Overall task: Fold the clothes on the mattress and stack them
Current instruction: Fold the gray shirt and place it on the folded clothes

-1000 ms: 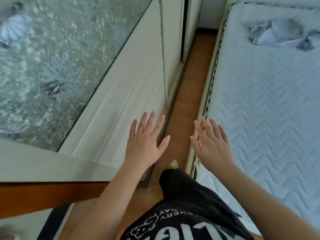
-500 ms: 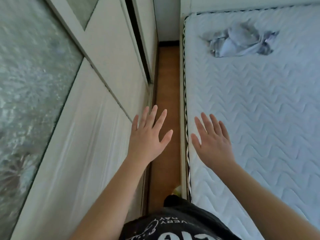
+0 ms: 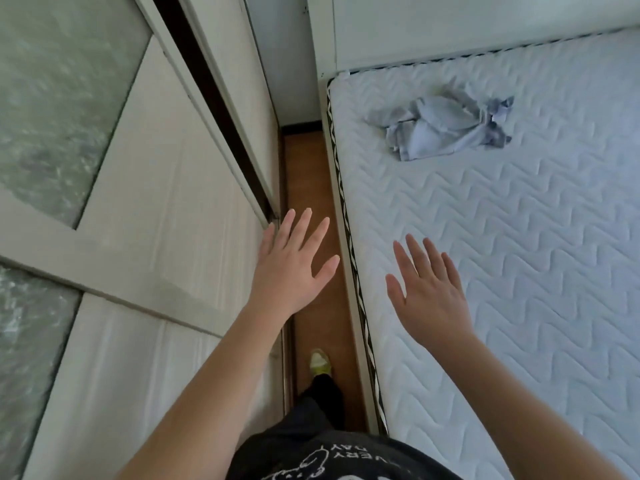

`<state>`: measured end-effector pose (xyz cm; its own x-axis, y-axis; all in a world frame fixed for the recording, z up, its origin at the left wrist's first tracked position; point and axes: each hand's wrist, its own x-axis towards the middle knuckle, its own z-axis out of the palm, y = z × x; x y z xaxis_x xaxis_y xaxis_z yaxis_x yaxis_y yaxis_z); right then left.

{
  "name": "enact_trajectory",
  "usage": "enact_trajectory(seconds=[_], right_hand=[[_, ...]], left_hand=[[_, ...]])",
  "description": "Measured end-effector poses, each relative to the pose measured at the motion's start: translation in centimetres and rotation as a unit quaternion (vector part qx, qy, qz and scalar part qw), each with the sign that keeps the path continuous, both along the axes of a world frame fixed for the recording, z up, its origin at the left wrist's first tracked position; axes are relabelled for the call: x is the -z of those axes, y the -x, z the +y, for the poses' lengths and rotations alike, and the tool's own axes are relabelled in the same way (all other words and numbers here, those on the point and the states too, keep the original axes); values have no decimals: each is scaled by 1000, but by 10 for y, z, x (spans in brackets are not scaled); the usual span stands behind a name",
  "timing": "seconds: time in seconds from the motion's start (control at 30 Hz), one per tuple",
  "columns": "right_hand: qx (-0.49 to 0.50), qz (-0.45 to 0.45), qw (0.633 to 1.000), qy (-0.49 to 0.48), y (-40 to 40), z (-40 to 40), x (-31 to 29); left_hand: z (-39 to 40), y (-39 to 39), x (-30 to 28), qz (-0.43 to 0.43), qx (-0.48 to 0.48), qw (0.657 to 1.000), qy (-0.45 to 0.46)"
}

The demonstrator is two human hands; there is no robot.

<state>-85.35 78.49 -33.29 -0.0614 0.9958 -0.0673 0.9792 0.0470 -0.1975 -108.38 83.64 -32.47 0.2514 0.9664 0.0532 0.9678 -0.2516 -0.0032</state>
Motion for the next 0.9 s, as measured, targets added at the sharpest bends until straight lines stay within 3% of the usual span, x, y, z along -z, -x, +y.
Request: enact_trajectory(seconds=[0.23,0.57,0.9], right_hand=[[39,8,999,0,22,120,-2],[125,12,992,-12,7,253,-4],[163,21,986,-21,-32,431,6]], left_hand=[[146,15,-1,-30,1,999,-13],[308,-17,-1,-48,80,996,9],[469,-61,-5,8,184,982,32]])
